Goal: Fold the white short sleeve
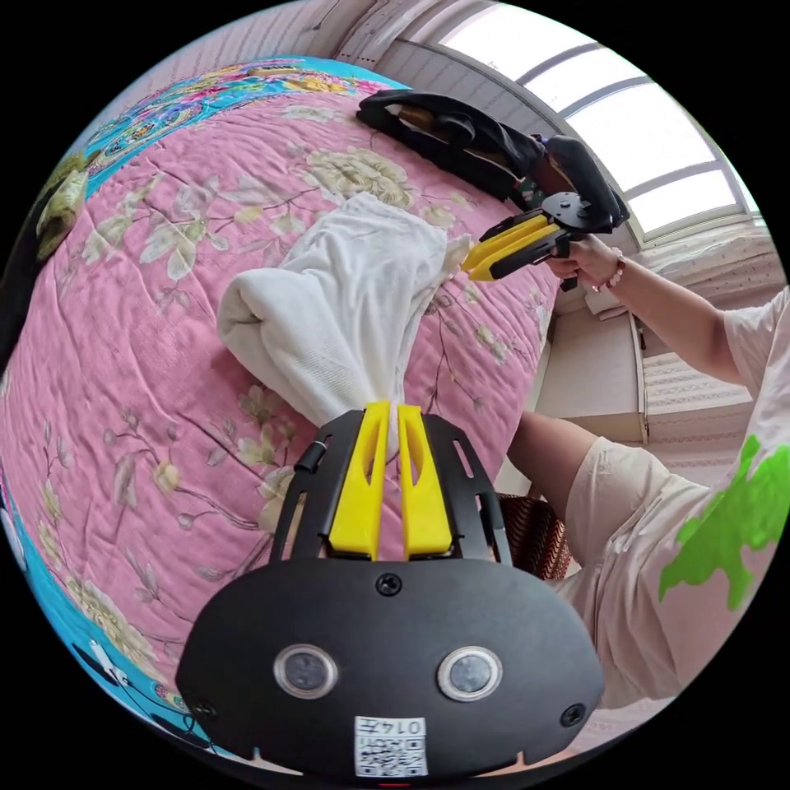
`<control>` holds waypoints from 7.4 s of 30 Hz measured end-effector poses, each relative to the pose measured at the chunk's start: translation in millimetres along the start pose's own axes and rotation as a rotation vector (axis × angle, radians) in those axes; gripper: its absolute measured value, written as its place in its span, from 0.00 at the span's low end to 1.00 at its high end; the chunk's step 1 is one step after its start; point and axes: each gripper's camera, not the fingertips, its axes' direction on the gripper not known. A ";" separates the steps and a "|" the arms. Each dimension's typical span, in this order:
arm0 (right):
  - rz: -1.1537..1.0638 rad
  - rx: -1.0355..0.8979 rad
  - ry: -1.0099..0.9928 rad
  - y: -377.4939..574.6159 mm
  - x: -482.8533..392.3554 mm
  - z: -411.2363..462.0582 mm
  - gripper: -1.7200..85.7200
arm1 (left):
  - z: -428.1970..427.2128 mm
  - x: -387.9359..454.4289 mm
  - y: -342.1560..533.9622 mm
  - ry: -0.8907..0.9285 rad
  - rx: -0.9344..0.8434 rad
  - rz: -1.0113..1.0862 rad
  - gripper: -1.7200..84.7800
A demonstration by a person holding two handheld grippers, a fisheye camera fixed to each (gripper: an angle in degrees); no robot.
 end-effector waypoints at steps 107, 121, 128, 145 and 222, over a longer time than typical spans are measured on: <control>0.392 -0.034 -0.066 -19.4 74.9 -82.7 0.07 | -11.7 -85.8 -190.5 0.051 0.086 -0.524 0.08; 0.473 0.276 -0.105 84.9 73.1 -257.8 0.04 | -79.9 -7.5 -376.4 -0.015 0.100 -0.213 0.08; 0.529 0.453 0.054 155.5 89.5 -397.8 0.04 | -116.2 77.9 -557.6 -0.074 0.142 0.061 0.08; 0.801 0.512 0.175 249.8 202.6 -510.9 0.08 | -25.3 179.5 -921.4 -0.100 -0.061 0.217 0.09; 0.668 0.210 0.502 118.1 140.9 -520.6 0.04 | -42.7 245.6 -984.7 -0.176 -0.086 0.368 0.10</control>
